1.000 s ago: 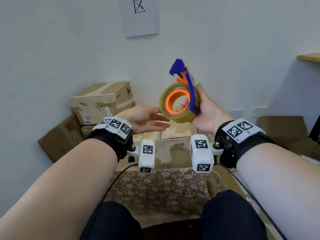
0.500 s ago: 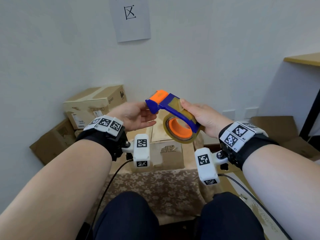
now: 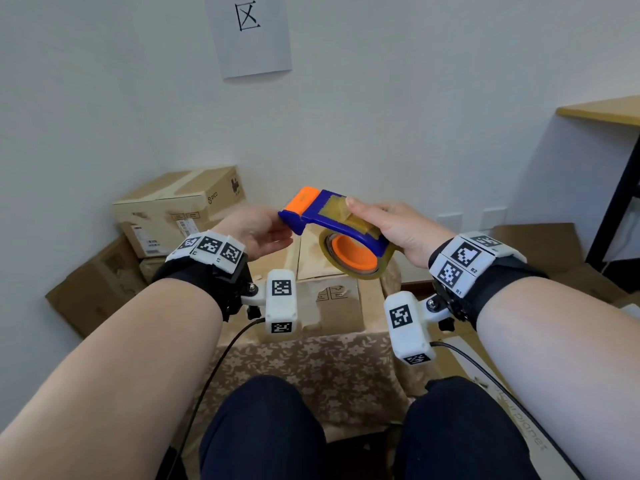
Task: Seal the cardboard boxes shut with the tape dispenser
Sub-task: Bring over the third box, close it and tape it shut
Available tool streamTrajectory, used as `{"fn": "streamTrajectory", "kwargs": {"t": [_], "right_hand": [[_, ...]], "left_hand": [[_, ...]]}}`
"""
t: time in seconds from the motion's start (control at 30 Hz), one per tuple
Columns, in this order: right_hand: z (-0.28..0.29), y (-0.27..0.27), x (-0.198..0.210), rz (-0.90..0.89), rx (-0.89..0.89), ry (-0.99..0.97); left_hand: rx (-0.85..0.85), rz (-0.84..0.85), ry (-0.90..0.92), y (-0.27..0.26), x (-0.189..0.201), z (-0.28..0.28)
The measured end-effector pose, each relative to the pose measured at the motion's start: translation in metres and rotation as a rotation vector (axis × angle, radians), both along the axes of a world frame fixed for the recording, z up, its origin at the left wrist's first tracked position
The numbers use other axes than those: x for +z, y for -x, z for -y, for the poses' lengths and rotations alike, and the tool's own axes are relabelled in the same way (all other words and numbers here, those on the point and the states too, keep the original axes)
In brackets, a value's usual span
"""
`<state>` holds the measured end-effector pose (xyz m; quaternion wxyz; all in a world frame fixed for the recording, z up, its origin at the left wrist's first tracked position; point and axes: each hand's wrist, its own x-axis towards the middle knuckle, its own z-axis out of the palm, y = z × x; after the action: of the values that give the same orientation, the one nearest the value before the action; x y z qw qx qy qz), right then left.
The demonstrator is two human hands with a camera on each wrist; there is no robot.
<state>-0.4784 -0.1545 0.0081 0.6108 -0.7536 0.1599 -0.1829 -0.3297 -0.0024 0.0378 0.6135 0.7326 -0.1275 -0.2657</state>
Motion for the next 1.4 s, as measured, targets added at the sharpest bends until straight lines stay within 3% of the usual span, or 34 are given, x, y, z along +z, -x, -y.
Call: {"fn": "streamTrajectory", "kwargs": {"t": [0.17,0.33,0.53,0.93,1.13,1.4], "right_hand": [[-0.005,-0.01,0.008,0.0,-0.035,0.006],[0.007,-0.002,0.012,-0.042,-0.072,-0.032],[-0.002,-0.025,0.006,-0.187,-0.064,0.161],[-0.016,-0.086,-0.012,-0.303,-0.135,0.334],[-0.025,-0.102,-0.012,-0.403,-0.073,0.46],[-0.027,-0.113,-0.013,-0.521,-0.073,0.631]], "left_hand": [[0.091,0.034,-0.063,-0.022,-0.006,-0.015],[0.285,0.019,-0.06,-0.062,-0.012,-0.068],[0.342,-0.021,-0.069,-0.073,-0.046,-0.074],[0.494,0.022,-0.1,-0.106,-0.116,-0.078],[0.535,0.017,-0.159,-0.117,-0.146,-0.084],[0.545,0.086,-0.197,-0.105,-0.158,-0.087]]}}
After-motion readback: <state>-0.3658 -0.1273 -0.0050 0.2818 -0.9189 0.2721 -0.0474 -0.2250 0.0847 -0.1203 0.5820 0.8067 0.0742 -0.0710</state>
